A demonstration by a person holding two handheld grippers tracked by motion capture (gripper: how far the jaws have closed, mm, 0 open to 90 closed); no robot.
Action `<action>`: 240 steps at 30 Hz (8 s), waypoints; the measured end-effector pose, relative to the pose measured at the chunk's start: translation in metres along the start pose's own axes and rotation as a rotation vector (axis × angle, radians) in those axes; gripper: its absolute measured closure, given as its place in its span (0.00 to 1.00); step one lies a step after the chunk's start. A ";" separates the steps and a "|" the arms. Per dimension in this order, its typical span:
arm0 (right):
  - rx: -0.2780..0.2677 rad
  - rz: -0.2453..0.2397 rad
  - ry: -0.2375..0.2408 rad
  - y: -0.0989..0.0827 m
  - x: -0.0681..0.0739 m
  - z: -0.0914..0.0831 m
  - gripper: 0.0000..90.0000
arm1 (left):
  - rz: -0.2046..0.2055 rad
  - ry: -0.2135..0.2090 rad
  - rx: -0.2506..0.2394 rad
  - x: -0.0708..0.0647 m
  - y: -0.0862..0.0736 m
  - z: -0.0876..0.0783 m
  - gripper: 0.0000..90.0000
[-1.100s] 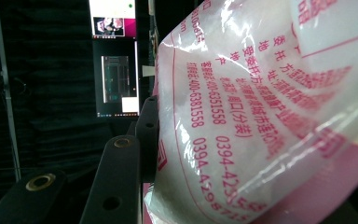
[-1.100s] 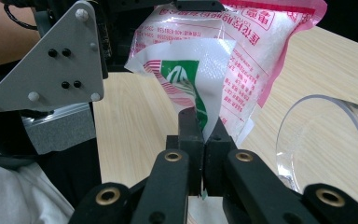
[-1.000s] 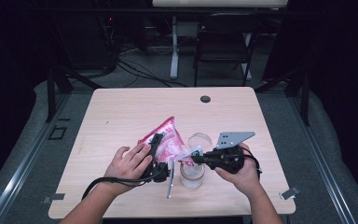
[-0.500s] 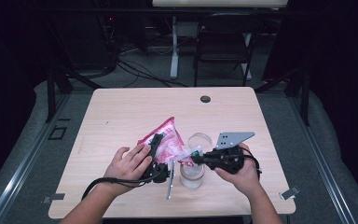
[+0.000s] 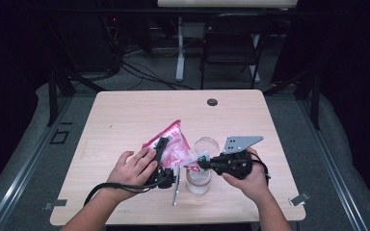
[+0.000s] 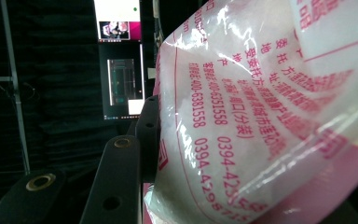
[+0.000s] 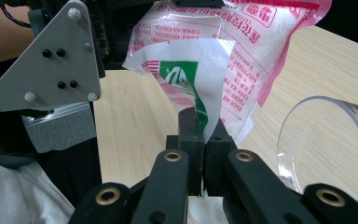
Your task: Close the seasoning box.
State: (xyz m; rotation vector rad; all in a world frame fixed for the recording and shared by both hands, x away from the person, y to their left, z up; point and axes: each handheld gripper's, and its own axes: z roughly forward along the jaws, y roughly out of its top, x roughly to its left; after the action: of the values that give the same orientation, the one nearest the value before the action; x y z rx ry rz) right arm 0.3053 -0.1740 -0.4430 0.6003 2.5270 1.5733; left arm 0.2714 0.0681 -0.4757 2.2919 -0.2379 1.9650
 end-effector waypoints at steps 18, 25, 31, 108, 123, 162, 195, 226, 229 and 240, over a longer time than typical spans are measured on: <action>0.002 -0.003 -0.012 0.000 -0.001 -0.003 0.99 | -0.008 0.004 -0.018 0.001 0.003 0.001 0.70; 0.006 -0.003 -0.015 0.000 -0.001 -0.002 0.99 | -0.006 0.004 -0.019 0.001 0.003 0.001 0.71; 0.001 -0.002 -0.017 0.000 -0.001 -0.003 0.99 | 0.004 0.009 -0.016 0.002 0.004 0.000 0.71; -0.002 -0.008 -0.048 -0.001 -0.001 -0.002 1.00 | 0.048 0.025 -0.029 0.003 0.006 -0.003 0.71; 0.001 -0.009 -0.052 -0.001 -0.001 -0.002 1.00 | 0.051 0.028 -0.037 0.003 0.007 -0.002 0.71; -0.007 -0.004 -0.057 -0.002 -0.002 -0.001 0.99 | 0.070 0.055 -0.041 0.005 0.009 -0.002 0.72; -0.006 -0.003 -0.060 -0.002 -0.003 -0.003 1.00 | 0.060 0.050 -0.043 0.006 0.010 -0.003 0.72; -0.004 -0.007 -0.066 -0.002 -0.002 -0.002 1.00 | 0.069 0.061 -0.052 0.006 0.011 -0.005 0.72; -0.005 -0.007 -0.066 -0.002 -0.002 -0.002 1.00 | 0.070 0.062 -0.052 0.007 0.010 -0.005 0.72; -0.001 -0.009 -0.068 -0.002 -0.003 -0.002 1.00 | 0.094 0.068 -0.055 0.008 0.011 -0.005 0.72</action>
State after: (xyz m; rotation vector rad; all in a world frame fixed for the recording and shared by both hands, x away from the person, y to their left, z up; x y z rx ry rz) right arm 0.3066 -0.1776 -0.4439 0.6300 2.4761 1.5237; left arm 0.2652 0.0577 -0.4672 2.2143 -0.3948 2.0488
